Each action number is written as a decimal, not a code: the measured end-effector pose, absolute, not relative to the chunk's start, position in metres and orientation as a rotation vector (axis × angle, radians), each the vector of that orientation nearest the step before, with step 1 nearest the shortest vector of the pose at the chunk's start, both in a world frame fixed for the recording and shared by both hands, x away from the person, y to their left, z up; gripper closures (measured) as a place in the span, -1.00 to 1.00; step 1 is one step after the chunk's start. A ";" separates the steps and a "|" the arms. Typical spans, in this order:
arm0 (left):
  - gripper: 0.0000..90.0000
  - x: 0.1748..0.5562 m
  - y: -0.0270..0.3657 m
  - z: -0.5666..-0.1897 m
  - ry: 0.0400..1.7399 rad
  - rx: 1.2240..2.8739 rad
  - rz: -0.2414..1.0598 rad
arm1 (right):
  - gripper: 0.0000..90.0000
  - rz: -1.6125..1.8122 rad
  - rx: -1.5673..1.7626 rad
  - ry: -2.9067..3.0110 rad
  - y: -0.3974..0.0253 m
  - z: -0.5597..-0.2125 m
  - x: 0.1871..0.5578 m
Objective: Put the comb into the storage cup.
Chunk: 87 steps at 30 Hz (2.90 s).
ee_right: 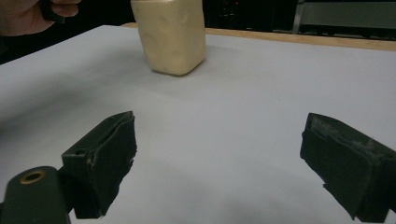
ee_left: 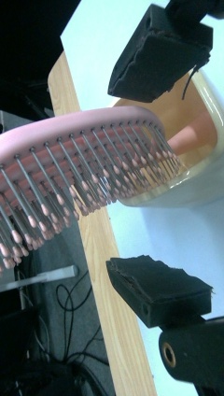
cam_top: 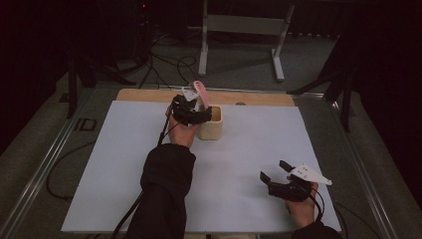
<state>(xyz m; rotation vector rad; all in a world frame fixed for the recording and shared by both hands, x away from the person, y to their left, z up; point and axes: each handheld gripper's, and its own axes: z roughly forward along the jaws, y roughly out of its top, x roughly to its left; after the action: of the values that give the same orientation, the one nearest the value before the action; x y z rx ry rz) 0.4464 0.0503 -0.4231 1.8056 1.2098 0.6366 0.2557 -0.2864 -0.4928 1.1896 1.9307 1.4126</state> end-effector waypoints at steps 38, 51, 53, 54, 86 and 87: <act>-1.00 0.423 0.077 -0.389 1.117 1.853 0.678 | -0.78 1.412 1.187 1.932 -0.286 -0.493 0.255; -1.00 0.396 0.104 -0.382 1.029 1.891 0.670 | -0.78 1.407 1.186 1.938 -0.284 -0.494 0.255; -1.00 0.393 0.108 -0.383 1.028 1.898 0.672 | -0.78 1.403 1.186 1.940 -0.284 -0.494 0.255; -1.00 0.392 0.110 -0.383 1.026 1.906 0.672 | -0.78 1.404 1.188 1.941 -0.283 -0.495 0.255; -1.00 0.307 0.183 -0.448 1.011 1.914 0.626 | -0.78 1.399 1.178 1.958 -0.278 -0.497 0.254; -1.00 0.304 0.186 -0.450 1.014 1.904 0.622 | -0.78 1.399 1.178 1.958 -0.278 -0.497 0.254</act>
<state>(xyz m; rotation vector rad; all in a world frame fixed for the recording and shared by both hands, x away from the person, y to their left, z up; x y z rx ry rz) 0.3044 0.1857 -0.4503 1.9036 1.0140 0.6216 0.2542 -0.2776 -0.4966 1.1783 1.9581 1.3990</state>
